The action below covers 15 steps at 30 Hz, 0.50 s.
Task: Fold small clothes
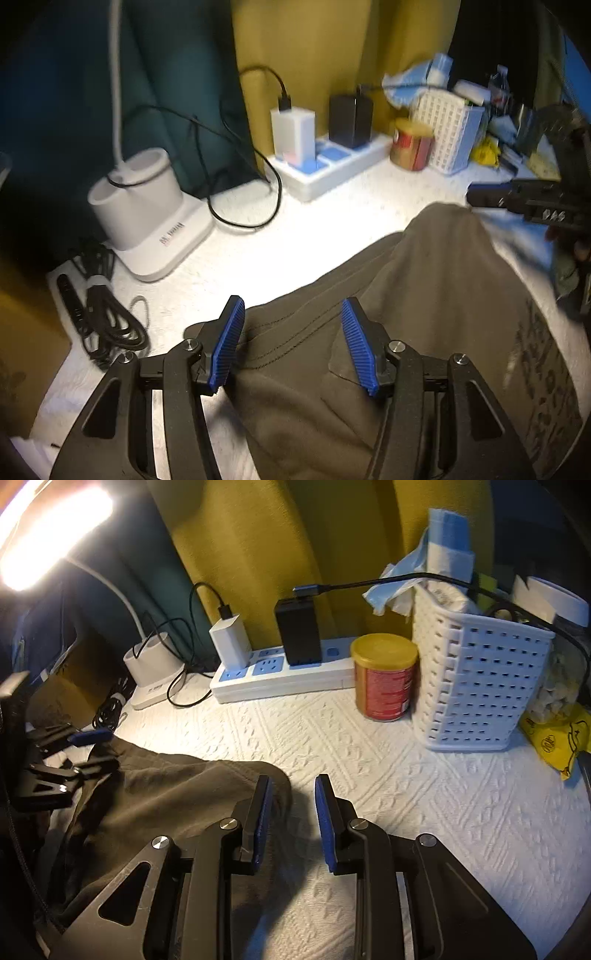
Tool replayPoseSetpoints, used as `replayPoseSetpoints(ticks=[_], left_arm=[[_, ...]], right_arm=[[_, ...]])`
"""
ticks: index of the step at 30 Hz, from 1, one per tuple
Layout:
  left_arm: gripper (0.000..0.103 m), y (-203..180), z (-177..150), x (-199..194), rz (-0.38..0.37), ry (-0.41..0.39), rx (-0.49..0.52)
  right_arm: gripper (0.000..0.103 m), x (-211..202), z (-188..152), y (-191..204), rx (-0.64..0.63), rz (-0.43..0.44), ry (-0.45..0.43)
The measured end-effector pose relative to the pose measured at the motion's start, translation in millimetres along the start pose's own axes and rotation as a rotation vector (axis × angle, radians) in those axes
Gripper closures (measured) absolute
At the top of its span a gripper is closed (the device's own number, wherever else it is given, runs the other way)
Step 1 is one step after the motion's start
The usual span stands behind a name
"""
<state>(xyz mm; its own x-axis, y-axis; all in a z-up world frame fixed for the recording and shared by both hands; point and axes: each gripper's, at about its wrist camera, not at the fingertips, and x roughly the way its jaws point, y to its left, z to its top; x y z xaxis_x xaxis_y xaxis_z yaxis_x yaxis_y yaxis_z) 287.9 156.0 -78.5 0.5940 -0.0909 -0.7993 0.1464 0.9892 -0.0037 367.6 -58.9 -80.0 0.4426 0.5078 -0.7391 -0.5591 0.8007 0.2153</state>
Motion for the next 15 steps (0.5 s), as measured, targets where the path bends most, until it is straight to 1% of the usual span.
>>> replayPoseSetpoints(ticks=[2, 4, 6, 9, 10, 13, 14, 15], left_arm=[[0.052, 1.1, -1.5, 7.4, -0.007, 0.032, 0.000], [0.059, -0.2, -4.4, 11.9, -0.032, 0.062, 0.007], [0.065, -3.2, -7.4, 14.6, -0.051, 0.063, 0.018], [0.084, -3.7, -8.3, 13.5, -0.080, 0.051, 0.014], [0.098, -4.9, -7.2, 12.6, -0.092, 0.043, 0.014], [0.099, -11.0, -3.3, 12.5, -0.047, 0.019, 0.038], [0.099, -11.3, -0.5, 10.9, -0.035, -0.001, 0.035], [0.100, -9.2, 2.4, 12.1, -0.036, -0.006, 0.033]], right_arm=[[0.077, -1.9, -0.3, -2.0, 0.003, 0.000, -0.003], [0.077, -2.9, -1.5, -3.5, 0.005, 0.002, -0.002], [0.077, -1.8, -3.3, -3.6, 0.005, 0.005, 0.001], [0.077, 2.8, -6.3, -3.8, 0.011, 0.012, 0.012], [0.077, 4.0, -7.4, -3.9, 0.012, 0.015, 0.015], [0.077, 7.0, -9.7, -2.7, 0.013, 0.028, 0.020], [0.077, 7.2, -10.1, -2.9, 0.013, 0.031, 0.018], [0.077, 7.2, -10.0, -3.2, 0.015, 0.034, 0.016]])
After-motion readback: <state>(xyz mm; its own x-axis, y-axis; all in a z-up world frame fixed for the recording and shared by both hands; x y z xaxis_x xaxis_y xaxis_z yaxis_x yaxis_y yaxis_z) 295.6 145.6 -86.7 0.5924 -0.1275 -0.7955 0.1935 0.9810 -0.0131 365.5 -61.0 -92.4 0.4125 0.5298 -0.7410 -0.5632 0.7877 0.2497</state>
